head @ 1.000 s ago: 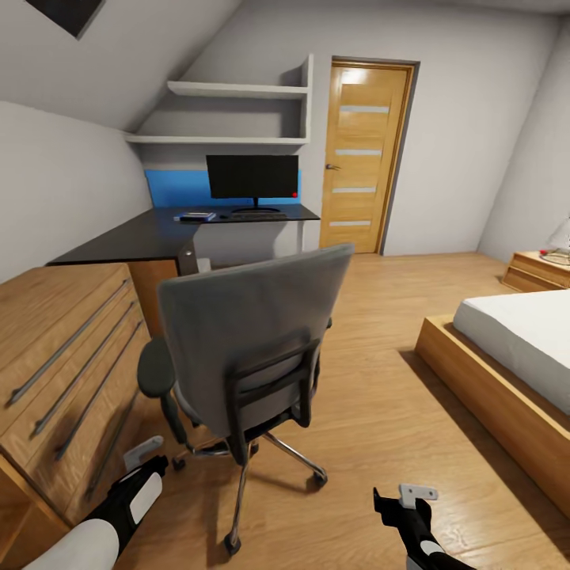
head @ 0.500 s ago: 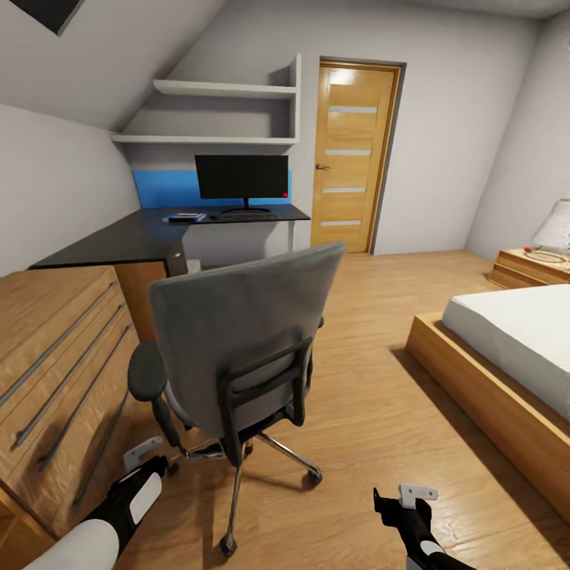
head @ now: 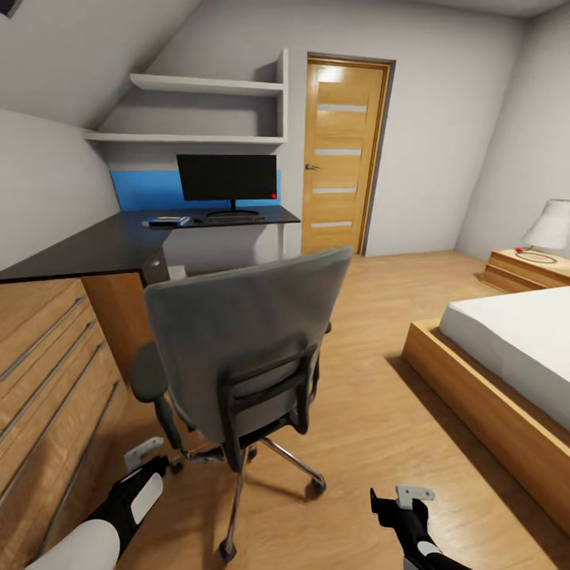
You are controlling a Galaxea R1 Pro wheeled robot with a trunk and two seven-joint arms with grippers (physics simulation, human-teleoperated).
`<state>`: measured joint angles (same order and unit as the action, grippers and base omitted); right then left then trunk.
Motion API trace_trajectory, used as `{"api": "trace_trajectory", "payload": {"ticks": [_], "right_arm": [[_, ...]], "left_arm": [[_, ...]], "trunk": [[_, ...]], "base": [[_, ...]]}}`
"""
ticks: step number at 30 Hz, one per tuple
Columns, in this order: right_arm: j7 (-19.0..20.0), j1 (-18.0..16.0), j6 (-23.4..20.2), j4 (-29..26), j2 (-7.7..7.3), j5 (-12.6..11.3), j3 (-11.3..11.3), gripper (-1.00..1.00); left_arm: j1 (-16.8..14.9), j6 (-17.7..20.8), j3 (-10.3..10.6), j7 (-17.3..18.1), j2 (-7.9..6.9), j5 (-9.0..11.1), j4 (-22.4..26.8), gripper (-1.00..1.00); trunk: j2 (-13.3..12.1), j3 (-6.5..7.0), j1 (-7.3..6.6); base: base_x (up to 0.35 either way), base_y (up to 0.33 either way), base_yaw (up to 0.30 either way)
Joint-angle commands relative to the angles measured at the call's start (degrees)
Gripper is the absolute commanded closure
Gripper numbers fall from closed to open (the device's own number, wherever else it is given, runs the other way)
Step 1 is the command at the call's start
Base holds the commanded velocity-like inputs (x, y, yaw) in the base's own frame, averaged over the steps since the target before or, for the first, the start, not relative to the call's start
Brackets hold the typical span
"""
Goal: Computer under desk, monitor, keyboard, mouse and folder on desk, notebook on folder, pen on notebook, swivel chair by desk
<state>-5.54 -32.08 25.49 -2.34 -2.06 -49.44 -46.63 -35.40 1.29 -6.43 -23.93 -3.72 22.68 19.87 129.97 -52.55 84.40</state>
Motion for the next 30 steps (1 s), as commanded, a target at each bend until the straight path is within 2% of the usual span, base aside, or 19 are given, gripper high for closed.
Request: {"api": "trace_trajectory", "payload": {"ticks": [1, 6, 12, 16, 21, 30], "right_arm": [[-0.44, 0.0, -0.01, -0.12, 0.02, -0.13, -0.48, -1.0], [-0.44, 0.0, 0.0, -0.05, 0.77, -0.13, -0.48, -1.0], [-0.44, 0.0, 0.0, -0.03, 0.9, -0.13, -0.48, -1.0], [-0.44, 0.0, 0.0, -0.03, 0.95, -0.13, -0.48, -1.0], [-0.44, 0.0, -0.01, -0.03, 1.0, -0.13, -0.55, -1.0], [-0.44, 0.0, 0.03, -0.05, 1.01, -0.13, -0.48, -1.0]], "left_arm": [[-0.02, -0.09, 0.25, -0.16, 0.03, 0.37, 0.17, -1.0], [-0.02, -3.91, 0.27, -0.19, 0.11, 0.32, -1.15, -1.0], [-0.02, -4.48, 0.34, -0.15, 0.19, 0.34, -1.63, -1.0], [-0.02, -4.53, 0.29, -0.22, 0.07, 0.46, -1.67, -1.0], [-0.02, -4.54, 0.28, -0.23, -0.02, 0.49, -1.68, -1.0], [-0.02, -4.54, 0.27, -0.23, -0.06, 0.52, -1.68, -1.0]], "trunk": [[0.02, -0.05, 0.02], [0.02, -0.05, 0.02], [0.02, -0.05, 0.02], [0.02, -0.05, 0.02], [0.02, -0.05, 0.02], [0.02, -0.05, 0.02]], "base": [[0.323, 0.0, -0.005], [0.326, 0.0, -0.001], [0.296, 0.0, 0.0], [0.082, 0.0, 0.0], [-0.05, 0.008, 0.0], [-0.304, 0.038, 0.0]]}}
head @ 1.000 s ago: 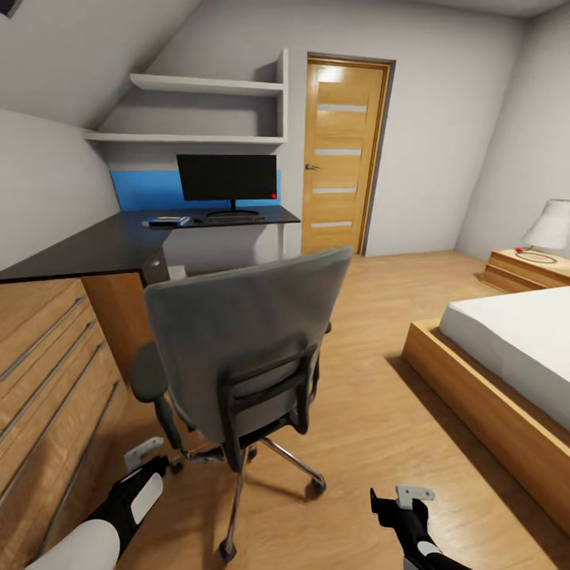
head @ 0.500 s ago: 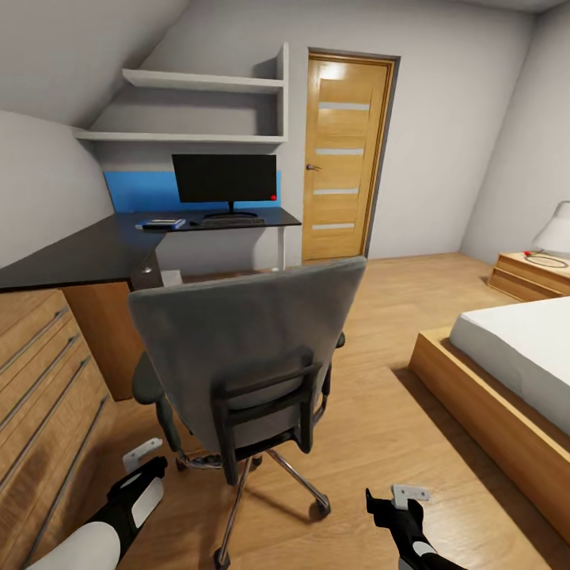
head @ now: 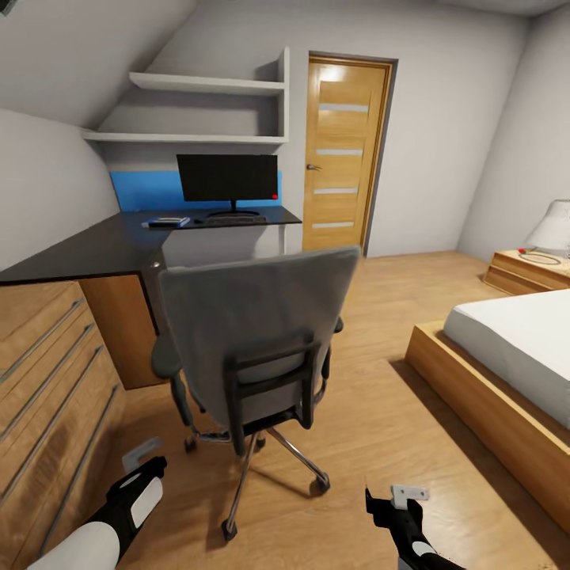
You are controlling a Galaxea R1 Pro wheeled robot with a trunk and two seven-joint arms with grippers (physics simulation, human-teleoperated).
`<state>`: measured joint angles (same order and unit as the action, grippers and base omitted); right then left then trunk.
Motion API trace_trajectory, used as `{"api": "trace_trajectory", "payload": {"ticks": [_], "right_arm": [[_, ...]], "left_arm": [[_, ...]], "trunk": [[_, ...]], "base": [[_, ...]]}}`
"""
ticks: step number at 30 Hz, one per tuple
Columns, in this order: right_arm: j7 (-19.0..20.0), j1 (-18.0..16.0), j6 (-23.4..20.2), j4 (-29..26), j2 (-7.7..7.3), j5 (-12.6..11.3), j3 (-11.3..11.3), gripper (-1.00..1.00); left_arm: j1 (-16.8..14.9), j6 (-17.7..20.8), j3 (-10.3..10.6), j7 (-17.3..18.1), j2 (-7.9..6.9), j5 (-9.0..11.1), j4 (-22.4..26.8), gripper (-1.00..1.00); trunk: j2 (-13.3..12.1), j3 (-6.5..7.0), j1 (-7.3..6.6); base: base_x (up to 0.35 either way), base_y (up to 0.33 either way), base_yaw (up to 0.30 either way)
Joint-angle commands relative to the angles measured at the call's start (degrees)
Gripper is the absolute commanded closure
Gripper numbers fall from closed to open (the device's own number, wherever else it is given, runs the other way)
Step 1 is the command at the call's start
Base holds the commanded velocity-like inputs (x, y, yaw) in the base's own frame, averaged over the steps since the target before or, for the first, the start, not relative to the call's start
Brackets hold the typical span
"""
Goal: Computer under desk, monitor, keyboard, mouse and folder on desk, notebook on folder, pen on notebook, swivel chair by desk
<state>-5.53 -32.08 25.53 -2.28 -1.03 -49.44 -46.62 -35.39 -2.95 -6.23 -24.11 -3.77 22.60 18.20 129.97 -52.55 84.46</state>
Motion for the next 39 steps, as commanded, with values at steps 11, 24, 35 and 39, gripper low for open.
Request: {"api": "trace_trajectory", "payload": {"ticks": [11, 24, 35, 39], "right_arm": [[-0.51, 0.0, 0.04, -0.1, -0.03, -0.13, -0.49, -1.0], [-0.44, 0.0, 0.03, -0.17, -0.03, -0.13, -0.56, -1.0], [-0.53, 0.0, 0.04, -0.12, -0.03, -0.13, -0.53, -1.0], [-0.52, 0.0, 0.04, -0.16, -0.03, -0.13, -0.53, -1.0]], "left_arm": [[-0.03, -0.31, 0.08, -0.15, 0.06, 0.65, -0.01, -1.0], [-0.03, -0.31, 0.08, -0.07, 0.19, 0.61, -0.18, -1.0], [-0.04, -0.31, 0.08, -0.06, 0.39, 0.6, -0.6, -1.0], [-0.03, -0.31, 0.1, 0.02, 0.43, 0.56, -1.03, -1.0]], "trunk": [[0.02, -0.05, -0.04], [0.02, -0.05, -0.04], [0.02, -0.05, -0.04], [0.02, -0.05, -0.04]], "base": [[-0.22, -0.043, 0.044], [-0.076, -0.056, 0.071], [-0.032, -0.127, 0.14], [-0.073, -0.259, 0.181]]}}
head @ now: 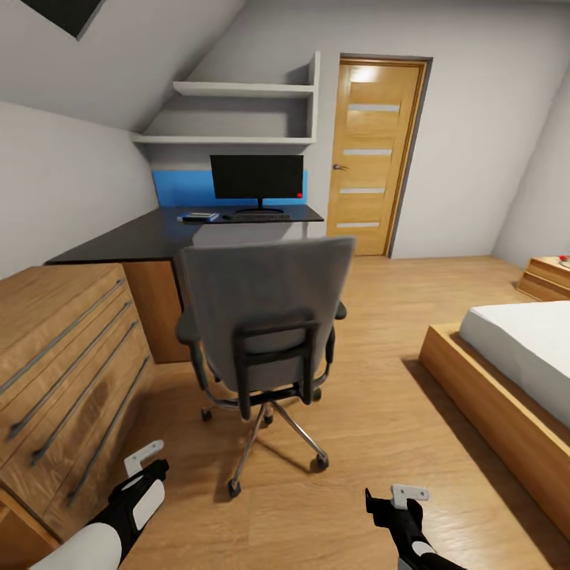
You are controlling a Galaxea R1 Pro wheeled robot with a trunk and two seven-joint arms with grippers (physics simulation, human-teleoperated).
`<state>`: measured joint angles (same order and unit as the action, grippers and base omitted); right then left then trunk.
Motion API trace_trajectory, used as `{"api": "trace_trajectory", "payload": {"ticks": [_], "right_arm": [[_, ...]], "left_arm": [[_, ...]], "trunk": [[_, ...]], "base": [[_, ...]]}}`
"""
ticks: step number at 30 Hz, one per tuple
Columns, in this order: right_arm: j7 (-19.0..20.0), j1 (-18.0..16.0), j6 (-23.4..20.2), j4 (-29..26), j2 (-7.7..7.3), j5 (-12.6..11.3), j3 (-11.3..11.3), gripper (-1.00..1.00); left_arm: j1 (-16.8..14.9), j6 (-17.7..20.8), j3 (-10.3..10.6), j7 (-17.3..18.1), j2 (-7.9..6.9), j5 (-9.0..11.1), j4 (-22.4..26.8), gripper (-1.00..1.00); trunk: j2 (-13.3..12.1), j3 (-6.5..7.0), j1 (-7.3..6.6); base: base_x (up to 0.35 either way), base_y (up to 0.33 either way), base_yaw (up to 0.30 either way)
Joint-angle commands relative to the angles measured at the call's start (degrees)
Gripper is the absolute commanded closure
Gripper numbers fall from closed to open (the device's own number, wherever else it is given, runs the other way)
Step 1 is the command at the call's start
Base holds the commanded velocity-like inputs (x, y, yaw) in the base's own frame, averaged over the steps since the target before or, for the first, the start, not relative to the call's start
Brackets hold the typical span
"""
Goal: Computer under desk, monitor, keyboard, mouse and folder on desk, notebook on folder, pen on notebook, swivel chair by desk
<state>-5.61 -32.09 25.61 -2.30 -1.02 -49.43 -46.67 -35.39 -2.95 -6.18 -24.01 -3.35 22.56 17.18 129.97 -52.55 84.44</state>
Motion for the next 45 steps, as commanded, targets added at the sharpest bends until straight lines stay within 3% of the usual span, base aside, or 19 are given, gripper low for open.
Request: {"api": "trace_trajectory", "payload": {"ticks": [1, 14, 22, 45], "right_arm": [[-0.43, 0.01, -0.03, -0.15, -0.03, -0.14, -0.49, -1.0], [-0.46, 0.01, -0.03, -0.16, -0.03, -0.14, -0.53, -1.0], [-0.37, 0.01, -0.03, -0.15, -0.03, -0.14, -0.51, -1.0], [-0.37, 0.01, -0.03, -0.16, -0.03, -0.14, -0.46, -1.0]], "left_arm": [[-0.03, -0.31, 0.06, -0.07, 0.01, 0.59, -0.04, -1.0], [-0.05, -0.33, 0.12, -0.07, 0.05, 0.55, -0.31, -1.0], [-0.03, -0.31, 0.12, -0.07, 0.73, 0.55, -0.62, -1.0], [-0.04, -1.92, 0.18, -0.07, 0.95, 0.55, -0.24, -1.0]], "trunk": [[0.02, -0.05, -0.02], [0.02, -0.49, -0.02], [0.02, -0.59, -0.02], [0.82, -0.95, 0.42]], "base": [[-0.075, -0.251, 0.068], [-0.025, -0.239, 0.127], [-0.001, -0.024, 0.029], [0.0, 0.0, 0.0]]}}
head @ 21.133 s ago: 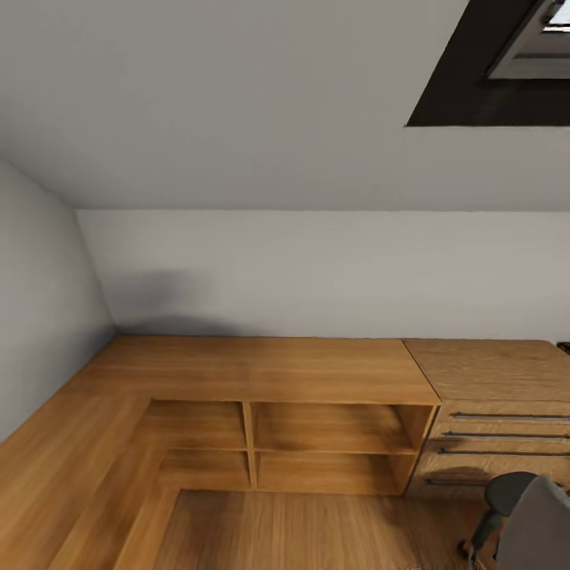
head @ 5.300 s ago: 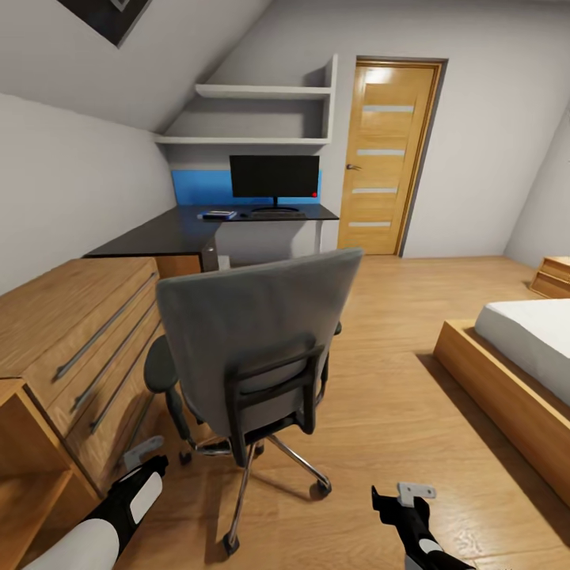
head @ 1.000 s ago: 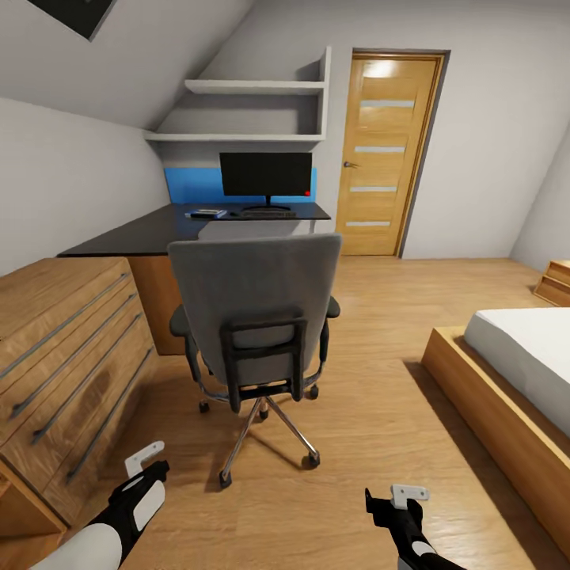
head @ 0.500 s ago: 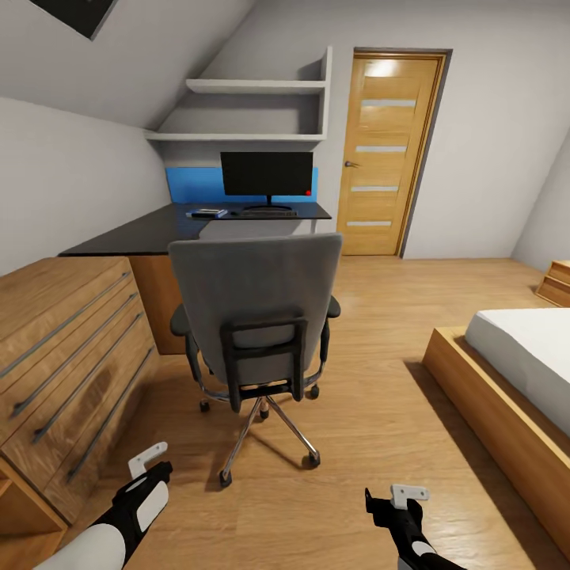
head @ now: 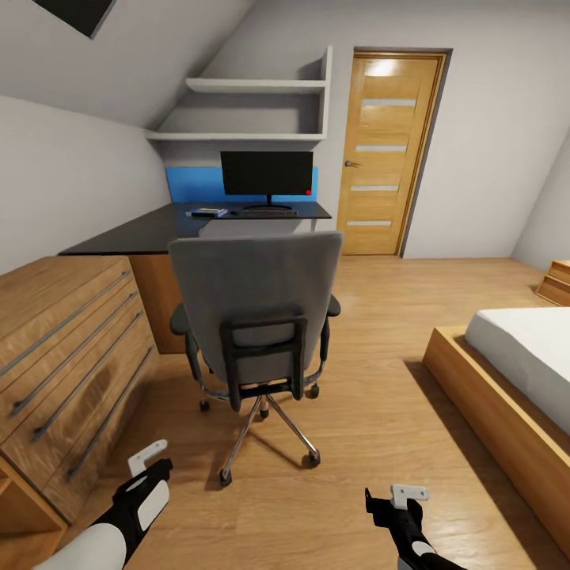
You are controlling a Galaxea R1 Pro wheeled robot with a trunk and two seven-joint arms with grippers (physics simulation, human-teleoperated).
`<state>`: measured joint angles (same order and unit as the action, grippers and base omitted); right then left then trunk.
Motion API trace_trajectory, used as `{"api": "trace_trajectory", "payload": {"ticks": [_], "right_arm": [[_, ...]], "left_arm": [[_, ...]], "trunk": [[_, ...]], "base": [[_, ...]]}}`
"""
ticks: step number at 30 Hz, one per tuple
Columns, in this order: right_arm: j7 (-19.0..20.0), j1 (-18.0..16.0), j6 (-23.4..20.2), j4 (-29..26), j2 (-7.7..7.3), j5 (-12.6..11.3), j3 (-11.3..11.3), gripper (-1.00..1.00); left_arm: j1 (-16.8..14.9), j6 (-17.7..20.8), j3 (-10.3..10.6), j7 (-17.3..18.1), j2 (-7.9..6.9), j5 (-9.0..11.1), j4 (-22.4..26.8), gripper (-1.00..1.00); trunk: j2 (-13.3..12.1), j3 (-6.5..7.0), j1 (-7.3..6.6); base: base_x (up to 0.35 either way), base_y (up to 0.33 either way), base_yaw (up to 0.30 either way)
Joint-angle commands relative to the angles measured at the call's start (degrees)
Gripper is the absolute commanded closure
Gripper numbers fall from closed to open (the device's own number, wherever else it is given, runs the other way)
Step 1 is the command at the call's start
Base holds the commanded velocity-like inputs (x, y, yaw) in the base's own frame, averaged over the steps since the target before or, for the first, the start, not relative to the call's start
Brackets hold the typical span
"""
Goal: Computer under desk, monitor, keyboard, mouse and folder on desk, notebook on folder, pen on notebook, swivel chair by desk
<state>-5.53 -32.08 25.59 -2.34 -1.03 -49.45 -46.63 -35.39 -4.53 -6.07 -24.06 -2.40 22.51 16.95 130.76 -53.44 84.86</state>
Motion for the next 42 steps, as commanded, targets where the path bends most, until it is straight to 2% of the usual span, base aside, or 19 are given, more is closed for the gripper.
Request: {"api": "trace_trajectory", "payload": {"ticks": [1, 30, 42], "right_arm": [[-0.44, 0.0, -0.01, -0.12, -0.03, -0.12, -0.51, -1.0], [-0.44, 0.0, -0.01, -0.11, -0.03, -0.12, -0.48, -1.0], [-0.52, 0.0, -0.01, -0.12, -0.1, -0.11, -0.48, -1.0]], "left_arm": [[-0.03, -0.36, 0.07, -0.03, 0.03, 0.6, -0.01, -1.0], [-0.03, -0.61, 0.09, 0.07, 0.17, 0.6, 0.01, -1.0], [-0.04, -0.62, 0.13, 0.26, 0.2, 0.59, 0.01, -1.0]], "trunk": [[0.44, -0.24, 0.21], [12.07, -5.44, 6.58], [12.07, -5.44, 6.58]], "base": [[0.0, 0.0, 0.0], [0.0, 0.0, 0.0], [0.0, 0.0, 0.0]]}}
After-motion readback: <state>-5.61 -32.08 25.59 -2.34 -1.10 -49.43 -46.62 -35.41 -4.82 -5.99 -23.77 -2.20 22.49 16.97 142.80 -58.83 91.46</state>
